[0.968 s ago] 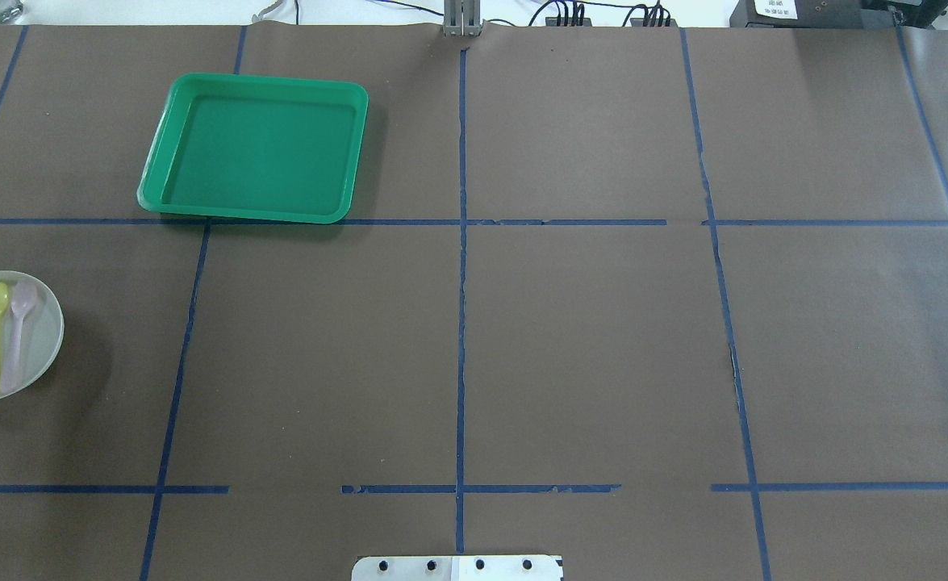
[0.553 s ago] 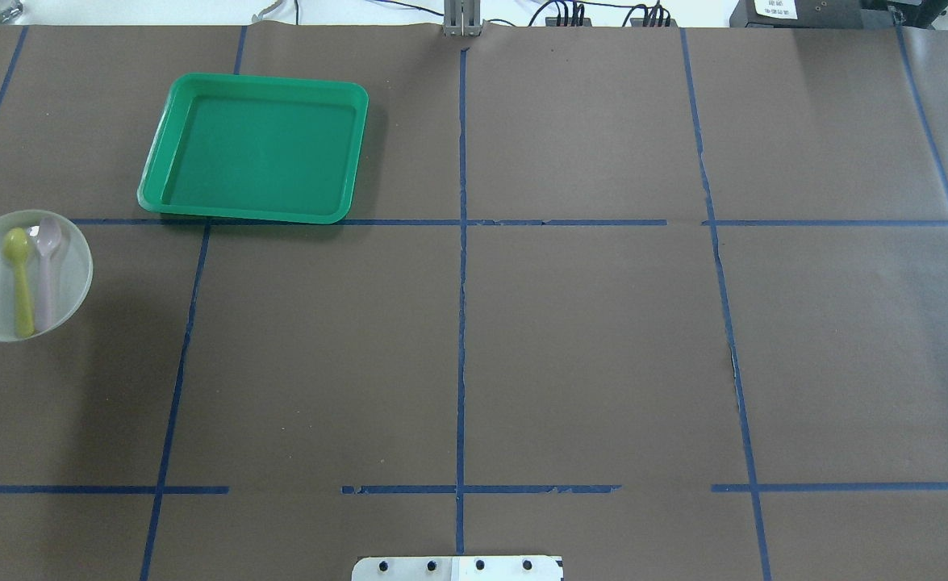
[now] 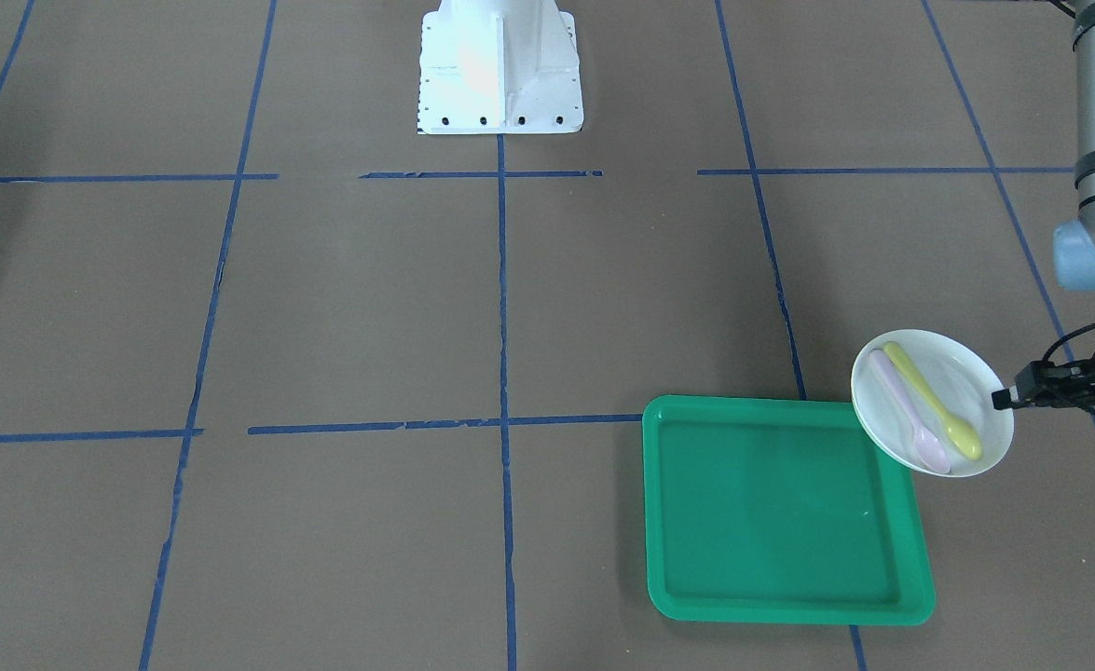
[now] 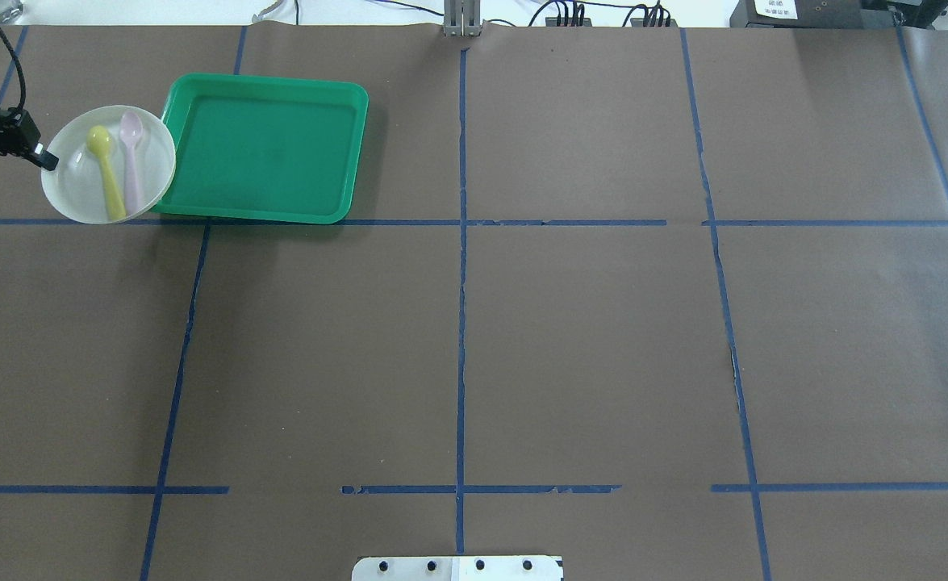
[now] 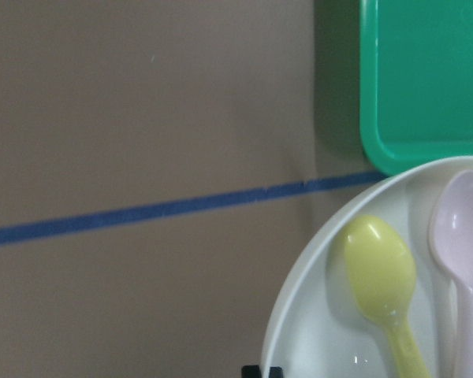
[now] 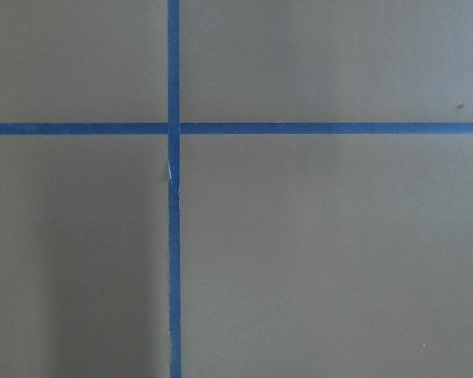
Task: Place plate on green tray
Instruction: 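Lift the plate with the left gripper and carry it toward the green tray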
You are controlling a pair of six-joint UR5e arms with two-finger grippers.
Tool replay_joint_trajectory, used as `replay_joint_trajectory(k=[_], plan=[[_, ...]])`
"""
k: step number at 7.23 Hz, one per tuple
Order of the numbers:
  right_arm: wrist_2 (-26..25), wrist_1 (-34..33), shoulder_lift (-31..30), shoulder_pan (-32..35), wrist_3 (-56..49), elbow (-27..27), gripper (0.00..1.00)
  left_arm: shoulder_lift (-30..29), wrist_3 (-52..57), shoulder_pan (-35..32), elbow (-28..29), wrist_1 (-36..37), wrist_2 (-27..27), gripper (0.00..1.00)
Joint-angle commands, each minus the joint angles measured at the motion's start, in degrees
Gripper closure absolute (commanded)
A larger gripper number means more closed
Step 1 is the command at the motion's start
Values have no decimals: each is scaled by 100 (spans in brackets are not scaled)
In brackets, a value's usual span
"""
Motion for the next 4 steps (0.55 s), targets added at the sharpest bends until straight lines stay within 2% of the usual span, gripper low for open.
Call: replay_joint_trajectory(k=[1, 2, 3, 4], plan=[[0, 0, 0, 0, -2, 0, 0, -658, -633, 165, 739, -702, 254, 100], [0, 0, 0, 0, -2, 0, 0, -938, -1291, 444, 871, -1220, 829, 100], [0, 0, 0, 0, -2, 0, 0, -1158, -1959, 830, 933, -1573, 1175, 100], [0, 0, 0, 0, -2, 0, 0, -1169, -2036, 999, 986, -1785, 1335, 100]])
